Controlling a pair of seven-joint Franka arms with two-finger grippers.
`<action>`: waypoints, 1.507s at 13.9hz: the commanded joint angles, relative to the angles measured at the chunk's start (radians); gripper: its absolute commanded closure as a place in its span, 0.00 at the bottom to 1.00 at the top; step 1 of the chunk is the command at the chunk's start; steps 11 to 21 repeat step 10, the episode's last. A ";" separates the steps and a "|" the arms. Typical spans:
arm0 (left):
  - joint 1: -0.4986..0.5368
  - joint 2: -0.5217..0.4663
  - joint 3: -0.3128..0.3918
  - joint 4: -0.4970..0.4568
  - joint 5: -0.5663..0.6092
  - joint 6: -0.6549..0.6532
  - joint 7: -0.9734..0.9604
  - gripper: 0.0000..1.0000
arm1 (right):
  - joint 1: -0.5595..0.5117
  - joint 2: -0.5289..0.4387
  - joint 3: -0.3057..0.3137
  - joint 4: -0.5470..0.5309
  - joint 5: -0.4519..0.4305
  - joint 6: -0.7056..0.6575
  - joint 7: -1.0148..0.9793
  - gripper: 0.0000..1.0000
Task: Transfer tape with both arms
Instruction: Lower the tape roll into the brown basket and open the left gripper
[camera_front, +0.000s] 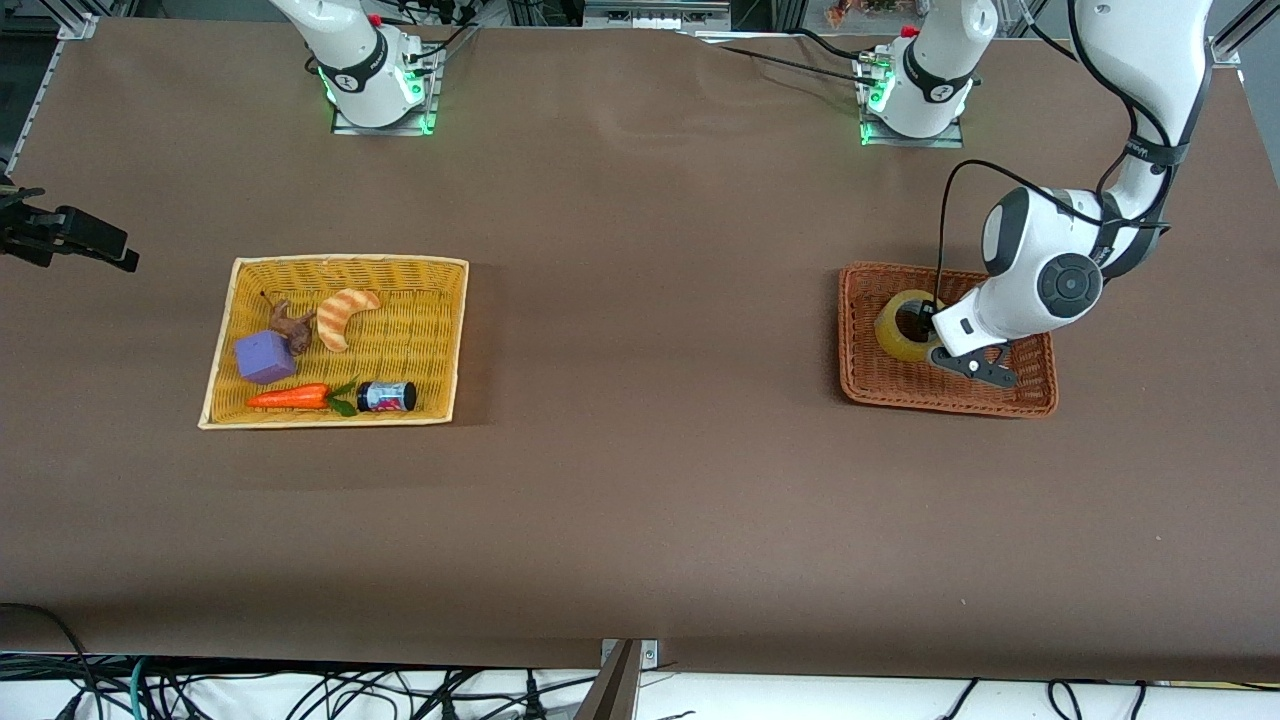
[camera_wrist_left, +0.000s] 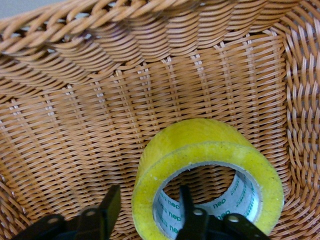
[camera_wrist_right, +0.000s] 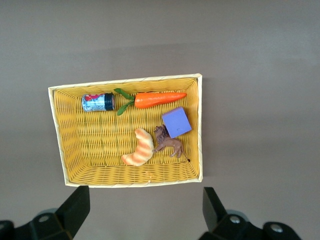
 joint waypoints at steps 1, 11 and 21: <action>0.001 -0.075 -0.003 -0.002 0.020 -0.045 0.004 0.00 | -0.016 0.006 0.008 0.023 0.017 -0.017 -0.008 0.00; -0.011 -0.515 -0.074 0.022 0.007 -0.229 -0.002 0.00 | -0.016 0.006 0.007 0.021 0.017 -0.018 -0.007 0.00; -0.011 -0.515 -0.074 0.022 0.007 -0.229 -0.002 0.00 | -0.016 0.006 0.007 0.021 0.017 -0.018 -0.007 0.00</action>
